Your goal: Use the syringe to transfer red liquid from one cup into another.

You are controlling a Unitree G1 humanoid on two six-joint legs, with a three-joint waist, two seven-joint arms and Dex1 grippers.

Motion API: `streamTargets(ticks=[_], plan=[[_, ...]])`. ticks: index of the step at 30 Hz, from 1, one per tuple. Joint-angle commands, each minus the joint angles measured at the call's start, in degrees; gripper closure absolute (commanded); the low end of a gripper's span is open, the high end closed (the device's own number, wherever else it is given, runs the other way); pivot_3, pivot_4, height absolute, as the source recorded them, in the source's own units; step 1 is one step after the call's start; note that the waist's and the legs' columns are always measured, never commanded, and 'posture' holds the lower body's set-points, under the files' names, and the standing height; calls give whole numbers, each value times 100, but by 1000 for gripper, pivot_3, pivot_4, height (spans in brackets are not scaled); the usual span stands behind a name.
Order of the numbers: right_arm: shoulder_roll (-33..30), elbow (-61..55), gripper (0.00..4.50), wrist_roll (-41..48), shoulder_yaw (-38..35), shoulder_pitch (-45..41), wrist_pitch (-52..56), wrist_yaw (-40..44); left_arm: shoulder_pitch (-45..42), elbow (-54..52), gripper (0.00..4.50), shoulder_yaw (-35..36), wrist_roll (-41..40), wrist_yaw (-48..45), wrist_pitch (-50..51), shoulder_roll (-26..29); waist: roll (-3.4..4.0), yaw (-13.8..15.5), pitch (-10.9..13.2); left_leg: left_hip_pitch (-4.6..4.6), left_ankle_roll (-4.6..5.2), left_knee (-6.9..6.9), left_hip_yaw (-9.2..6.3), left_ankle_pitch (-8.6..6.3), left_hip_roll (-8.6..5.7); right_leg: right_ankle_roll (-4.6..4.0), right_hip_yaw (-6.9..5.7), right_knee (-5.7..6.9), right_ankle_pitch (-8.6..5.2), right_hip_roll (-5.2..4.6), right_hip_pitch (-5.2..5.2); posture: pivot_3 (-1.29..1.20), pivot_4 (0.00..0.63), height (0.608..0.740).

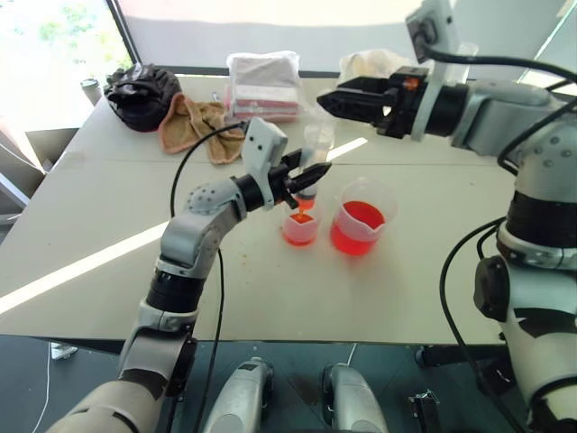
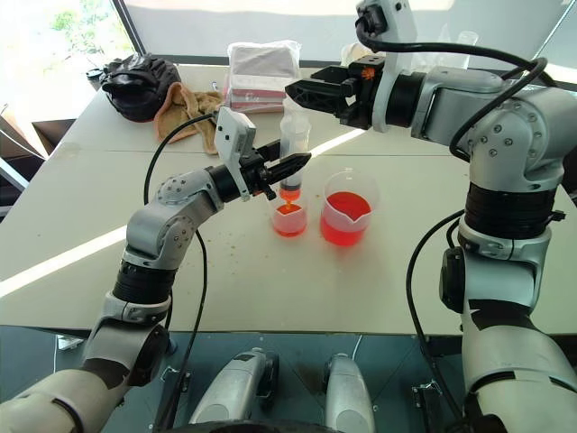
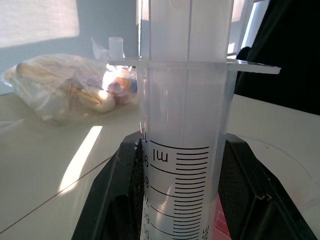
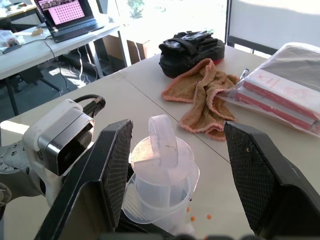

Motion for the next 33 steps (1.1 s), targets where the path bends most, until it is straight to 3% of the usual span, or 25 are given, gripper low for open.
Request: streamTargets(ticks=[1, 5, 33], plan=[[62, -46, 2433, -46, 8, -111, -26, -34, -48, -164, 3045, 14, -21, -5, -126, -51, 0, -16, 0, 0, 0, 0, 0, 0, 0, 0, 0, 1, 0, 0, 0, 0, 150, 740], [114, -15, 4461, -44, 47, -96, 7, -4, -43, -162, 3045, 12, -7, -6, -127, -60, 0, -40, 0, 0, 0, 0, 0, 0, 0, 0, 0, 1, 0, 0, 0, 0, 150, 740], [158, -491, 4461, 203, 541, 212, 525, 587, -114, -557, 3045, 235, -233, 123, 197, 82, 0, -124, 0, 0, 0, 0, -1, 0, 1, 2, 1, 8, 1, 0, -3, 0, 150, 740]])
